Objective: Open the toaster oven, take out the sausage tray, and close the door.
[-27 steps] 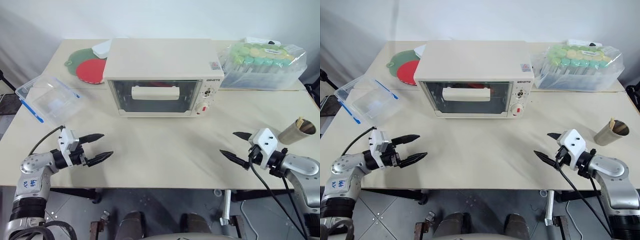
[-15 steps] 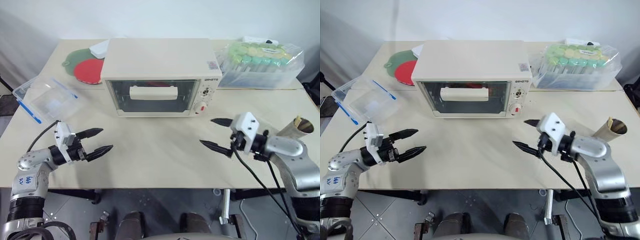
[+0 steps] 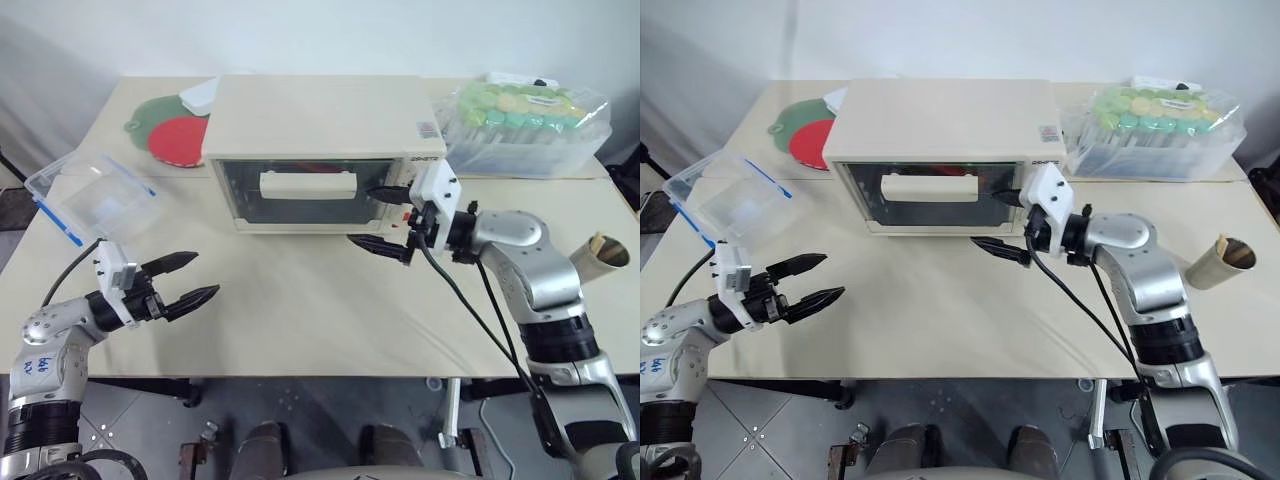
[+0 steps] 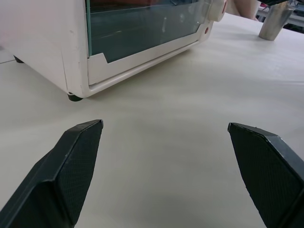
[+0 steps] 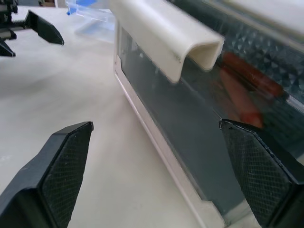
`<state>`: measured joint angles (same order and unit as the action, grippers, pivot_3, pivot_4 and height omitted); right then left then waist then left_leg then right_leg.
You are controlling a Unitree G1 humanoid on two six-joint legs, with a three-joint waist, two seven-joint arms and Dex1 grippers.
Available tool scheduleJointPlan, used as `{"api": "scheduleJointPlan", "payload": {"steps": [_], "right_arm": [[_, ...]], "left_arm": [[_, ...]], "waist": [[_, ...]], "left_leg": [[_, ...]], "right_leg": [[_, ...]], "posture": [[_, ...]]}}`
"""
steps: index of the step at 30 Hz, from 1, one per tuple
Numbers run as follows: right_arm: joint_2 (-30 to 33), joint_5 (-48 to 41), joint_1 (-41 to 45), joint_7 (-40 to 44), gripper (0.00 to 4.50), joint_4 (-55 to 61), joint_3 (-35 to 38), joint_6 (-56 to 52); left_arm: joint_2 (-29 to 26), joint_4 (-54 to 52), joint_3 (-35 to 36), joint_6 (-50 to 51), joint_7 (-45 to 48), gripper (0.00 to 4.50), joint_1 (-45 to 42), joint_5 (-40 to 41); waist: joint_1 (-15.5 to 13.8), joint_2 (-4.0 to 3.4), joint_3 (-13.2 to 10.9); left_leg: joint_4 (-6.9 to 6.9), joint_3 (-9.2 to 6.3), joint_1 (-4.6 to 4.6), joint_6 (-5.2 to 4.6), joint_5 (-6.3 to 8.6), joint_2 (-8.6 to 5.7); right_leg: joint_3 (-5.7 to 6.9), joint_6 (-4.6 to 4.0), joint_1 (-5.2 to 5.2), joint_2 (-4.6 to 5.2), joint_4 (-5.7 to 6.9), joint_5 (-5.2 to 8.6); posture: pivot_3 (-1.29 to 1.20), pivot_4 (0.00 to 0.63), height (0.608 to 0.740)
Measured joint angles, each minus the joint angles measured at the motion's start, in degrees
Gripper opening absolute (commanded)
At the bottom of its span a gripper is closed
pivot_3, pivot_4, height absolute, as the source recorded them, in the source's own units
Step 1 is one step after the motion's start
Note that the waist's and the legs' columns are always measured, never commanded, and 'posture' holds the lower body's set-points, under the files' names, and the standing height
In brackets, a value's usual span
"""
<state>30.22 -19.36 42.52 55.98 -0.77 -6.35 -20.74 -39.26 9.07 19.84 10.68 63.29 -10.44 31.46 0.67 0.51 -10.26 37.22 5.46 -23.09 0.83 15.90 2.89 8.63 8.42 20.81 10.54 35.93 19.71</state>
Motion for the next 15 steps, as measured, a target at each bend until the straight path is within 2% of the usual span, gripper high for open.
{"api": "scheduleJointPlan", "payload": {"steps": [7,15], "right_arm": [[-2.2,-0.2,5.0,4.2,4.46,-1.1,-1.1,1.6],[-0.1,0.1,0.6,5.8,4.46,6.8,-2.4,0.4]], "left_arm": [[0.0,-1.9,2.3,1.7,-1.5,4.5,0.0,2.2],[-2.4,-1.2,3.8,4.8,-2.7,4.5,-2.1,2.7]], "waist": [[1.0,0.0,0.0],[1.3,0.01,0.0]], "left_leg": [[-0.08,-0.01,-0.01,0.0,0.0,0.0],[-0.14,0.17,-0.04,0.04,0.03,0.04]], "right_leg": [[0.01,0.0,0.04,0.0,0.02,0.0],[-0.01,0.0,0.23,0.0,0.05,0.0]], "posture": [[0.0,0.15,0.74],[0.0,0.15,0.74]]}}
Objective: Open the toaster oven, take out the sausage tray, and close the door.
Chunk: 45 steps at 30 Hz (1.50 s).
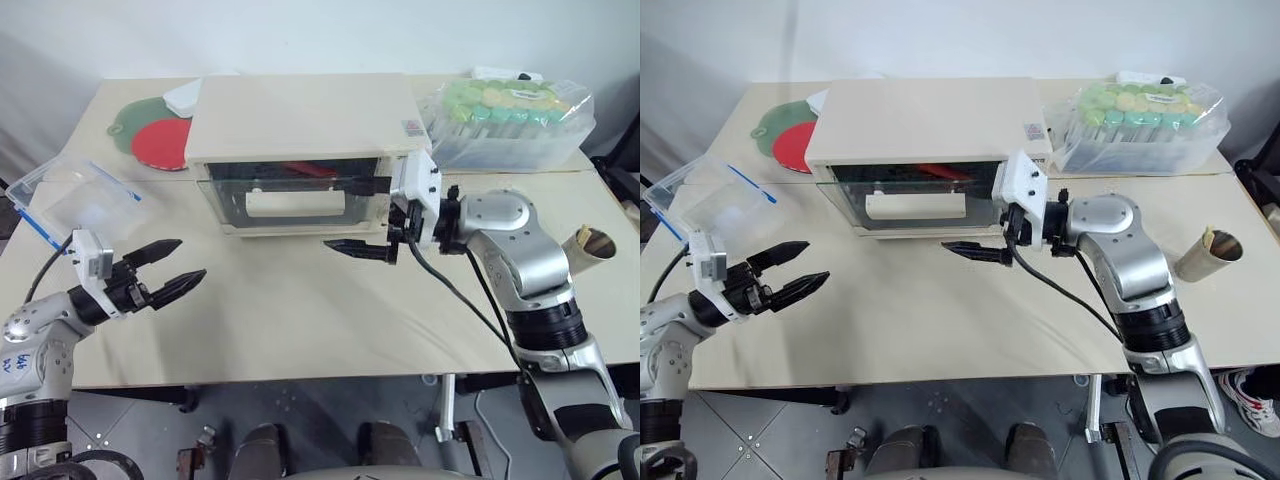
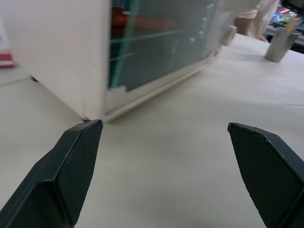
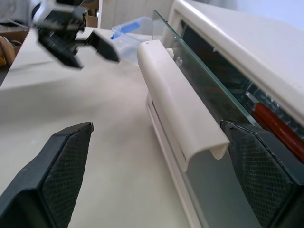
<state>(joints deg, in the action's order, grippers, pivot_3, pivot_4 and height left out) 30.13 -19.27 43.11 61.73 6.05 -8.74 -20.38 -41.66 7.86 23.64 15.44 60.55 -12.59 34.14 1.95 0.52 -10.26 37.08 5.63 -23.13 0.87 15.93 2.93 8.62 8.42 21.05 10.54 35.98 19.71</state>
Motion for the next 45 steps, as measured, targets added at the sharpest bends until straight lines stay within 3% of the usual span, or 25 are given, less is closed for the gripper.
{"api": "scheduleJointPlan", "payload": {"steps": [3,6,19,35,45], "right_arm": [[0.4,0.3,-1.5,-0.1,4.46,1.6,0.0,0.3],[0.5,0.3,-2.6,-0.2,4.5,2.9,0.1,0.3],[-1.2,2.5,-5.7,-1.5,4.5,4.8,-0.1,2.9],[-2.6,4.8,-7.6,-2.7,4.5,6.1,-1.7,4.5],[0.8,6.1,-9.7,-4.6,4.5,12.6,-2.4,-2.3]], "left_arm": [[-1.9,1.8,0.8,0.6,-0.1,4.5,-2.1,0.1],[-4.5,5.2,1.6,0.8,1.1,3.91,-4.4,0.2],[-5.9,12.7,0.2,1.1,8.7,0.01,-11.0,0.2],[0.6,19.1,-8.1,0.6,10.1,0.01,-22.9,-2.6],[2.4,23.4,-10.6,-1.7,12.6,0.01,-26.9,-4.9]], "waist": [[0.0,0.0,0.0],[0.1,0.02,0.0],[0.5,0.14,0.1],[1.5,0.23,0.1],[1.1,0.49,0.3]], "left_leg": [[0.0,0.05,0.01,0.0,0.02,0.0],[-0.02,0.15,0.01,0.0,0.02,0.01],[0.01,0.31,0.06,0.0,0.03,0.04],[-0.02,0.71,0.37,0.0,0.03,0.1],[0.06,0.86,0.42,-0.03,0.06,0.1]], "right_leg": [[-0.03,0.0,0.03,0.0,0.01,0.0],[-0.05,0.0,0.1,0.0,0.0,0.0],[-0.2,0.0,0.19,-0.01,0.11,0.0],[-0.72,0.0,0.27,-0.09,0.32,0.0],[-0.94,0.0,0.32,-0.08,0.45,0.0]], "posture": [[0.0,0.15,0.74],[0.0,0.15,0.74],[0.0,0.15,0.74],[0.0,0.15,0.74],[0.0,0.15,0.74]]}}
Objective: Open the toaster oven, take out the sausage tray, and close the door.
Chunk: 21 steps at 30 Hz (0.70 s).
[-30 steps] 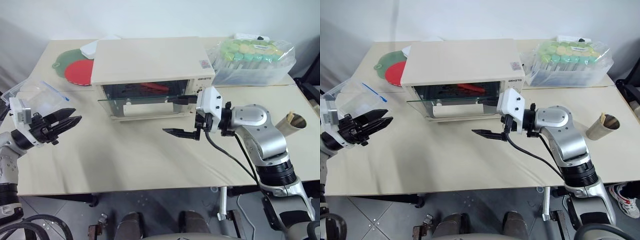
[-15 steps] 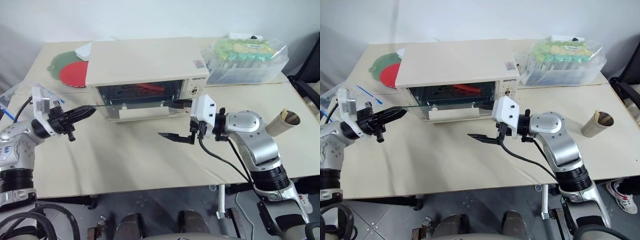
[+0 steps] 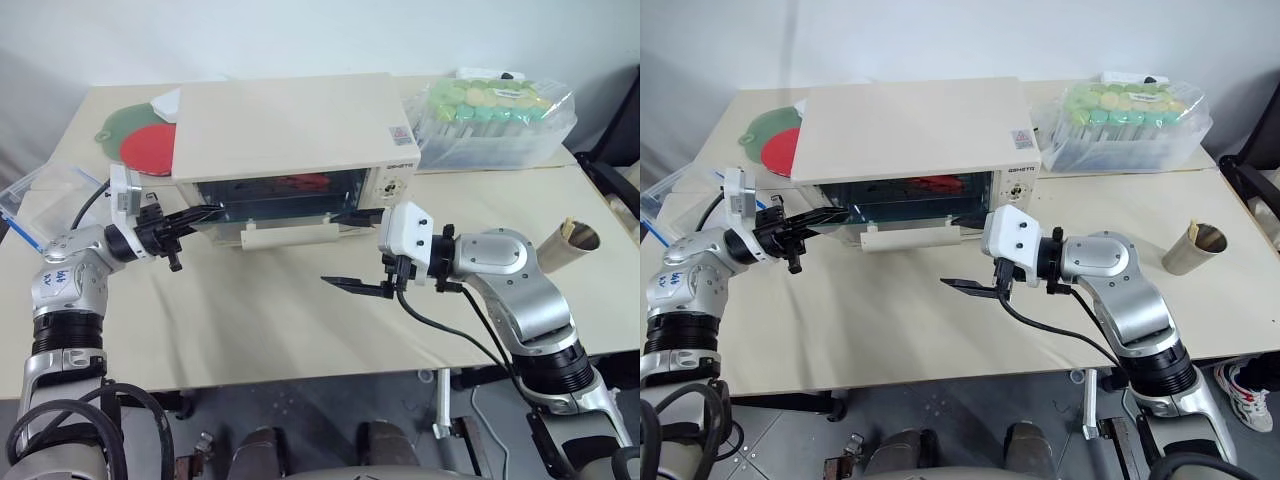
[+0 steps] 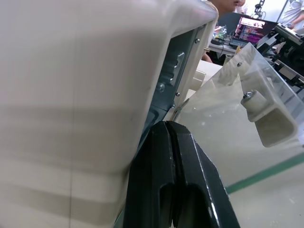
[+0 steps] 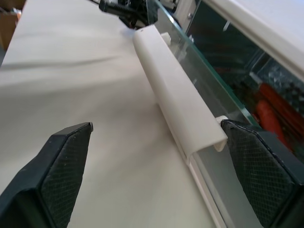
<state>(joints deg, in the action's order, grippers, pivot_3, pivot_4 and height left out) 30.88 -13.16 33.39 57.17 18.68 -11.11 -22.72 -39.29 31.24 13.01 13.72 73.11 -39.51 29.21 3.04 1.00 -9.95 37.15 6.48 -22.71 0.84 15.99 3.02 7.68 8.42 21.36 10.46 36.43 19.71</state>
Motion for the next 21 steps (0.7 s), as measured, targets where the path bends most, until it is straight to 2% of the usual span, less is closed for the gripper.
{"api": "scheduleJointPlan", "payload": {"steps": [4,11,17,21], "right_arm": [[-0.4,-0.2,0.7,-1.1,4.5,0.4,0.1,-1.8],[-0.9,-1.7,2.5,-1.2,4.5,0.3,0.4,-4.3],[0.6,-4.0,5.4,-0.1,4.5,0.5,1.1,-8.6],[3.8,-3.8,5.6,0.9,4.5,1.8,0.5,-9.0]], "left_arm": [[0.4,1.3,0.0,-0.7,0.2,0.01,-0.8,-0.3],[1.5,3.2,-0.3,-1.9,0.1,0.01,-3.0,-1.4],[2.5,4.9,-0.7,-2.7,0.7,0.01,-5.0,-2.7],[3.3,6.2,-1.6,-3.2,1.2,0.01,-6.1,-3.5]], "waist": [[0.0,0.29,0.2],[0.1,0.32,0.2],[-0.2,0.32,0.2],[-0.8,0.33,0.2]], "left_leg": [[0.01,0.01,0.03,0.0,0.0,0.02],[-0.04,0.13,0.04,0.0,0.0,0.03],[-0.05,0.12,-0.03,-0.03,0.04,0.01],[-0.02,0.13,-0.08,-0.06,0.09,0.01]], "right_leg": [[-0.02,0.0,0.0,0.0,0.03,0.0],[-0.08,0.0,0.06,-0.01,0.02,0.0],[-0.07,0.0,0.11,0.0,-0.01,0.0],[-0.06,0.0,0.13,0.0,-0.08,0.0]], "posture": [[0.0,0.15,0.74],[0.0,0.15,0.74],[0.0,0.15,0.74],[0.0,0.15,0.74]]}}
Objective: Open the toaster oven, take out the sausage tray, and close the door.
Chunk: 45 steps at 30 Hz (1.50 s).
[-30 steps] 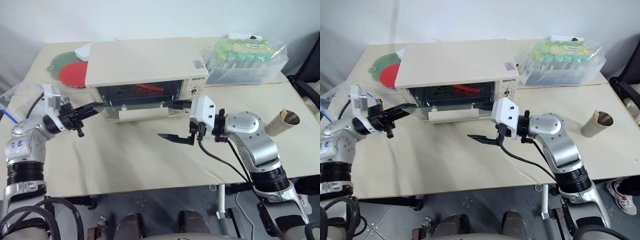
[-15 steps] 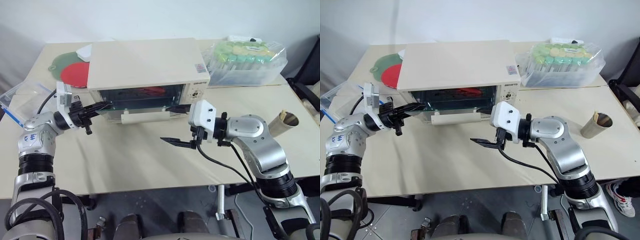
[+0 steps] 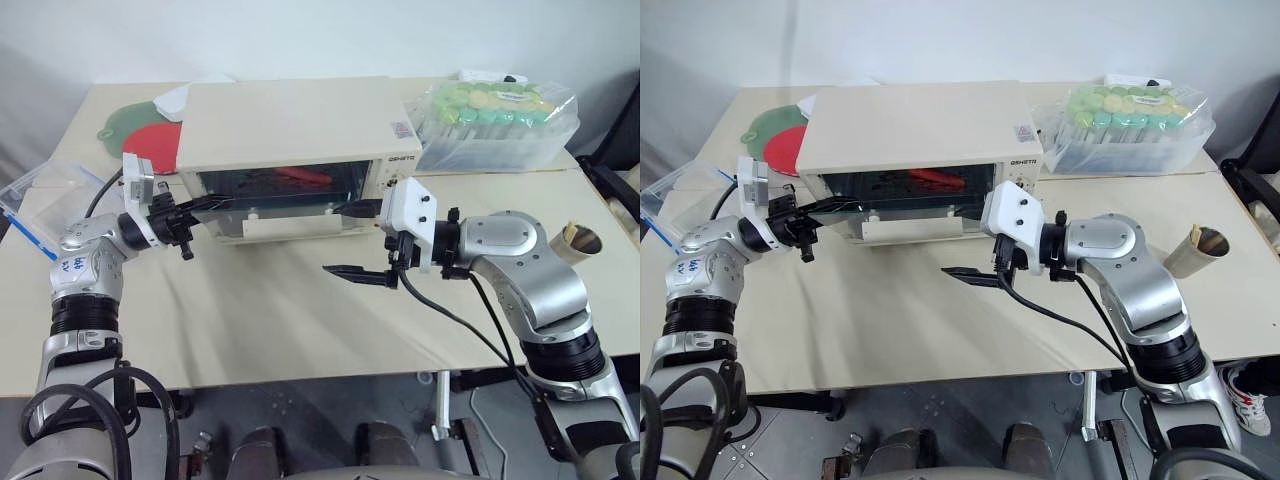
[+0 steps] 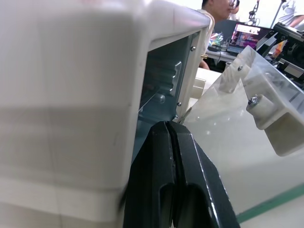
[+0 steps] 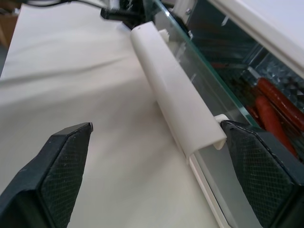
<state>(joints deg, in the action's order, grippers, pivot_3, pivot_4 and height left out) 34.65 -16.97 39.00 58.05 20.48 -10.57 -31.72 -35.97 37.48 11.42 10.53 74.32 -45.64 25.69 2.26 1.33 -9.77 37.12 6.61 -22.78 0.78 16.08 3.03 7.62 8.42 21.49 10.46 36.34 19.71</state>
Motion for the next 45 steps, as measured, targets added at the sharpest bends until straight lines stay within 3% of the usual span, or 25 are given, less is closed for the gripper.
{"api": "scheduleJointPlan", "payload": {"steps": [7,37,45], "right_arm": [[3.0,-0.1,-0.8,0.4,4.5,1.4,0.2,0.7],[5.7,-5.3,-4.2,-1.2,4.5,0.7,4.9,-0.9],[5.3,-5.8,-1.9,-0.6,4.5,-2.4,4.1,-0.8]], "left_arm": [[1.1,1.8,-1.2,-0.7,0.9,0.01,-1.1,-1.1],[2.6,6.0,-1.4,-2.0,2.7,0.01,-4.2,-2.4],[2.8,7.2,-1.2,-3.2,2.6,0.01,-4.7,-2.8]], "waist": [[-0.4,0.0,0.0],[-2.3,0.06,0.0],[-2.1,0.06,0.0]], "left_leg": [[0.03,0.07,-0.04,-0.03,0.02,0.0],[0.66,-0.02,-0.41,-0.26,0.16,-0.01],[0.82,-0.02,-0.41,-0.27,0.18,0.0]], "right_leg": [[-0.01,0.01,0.0,0.0,-0.13,-0.01],[0.03,0.22,-0.01,0.02,-0.12,-0.14],[0.01,0.22,-0.02,0.02,0.04,-0.15]], "posture": [[0.0,0.15,0.74],[0.0,0.15,0.74],[0.0,0.15,0.74]]}}
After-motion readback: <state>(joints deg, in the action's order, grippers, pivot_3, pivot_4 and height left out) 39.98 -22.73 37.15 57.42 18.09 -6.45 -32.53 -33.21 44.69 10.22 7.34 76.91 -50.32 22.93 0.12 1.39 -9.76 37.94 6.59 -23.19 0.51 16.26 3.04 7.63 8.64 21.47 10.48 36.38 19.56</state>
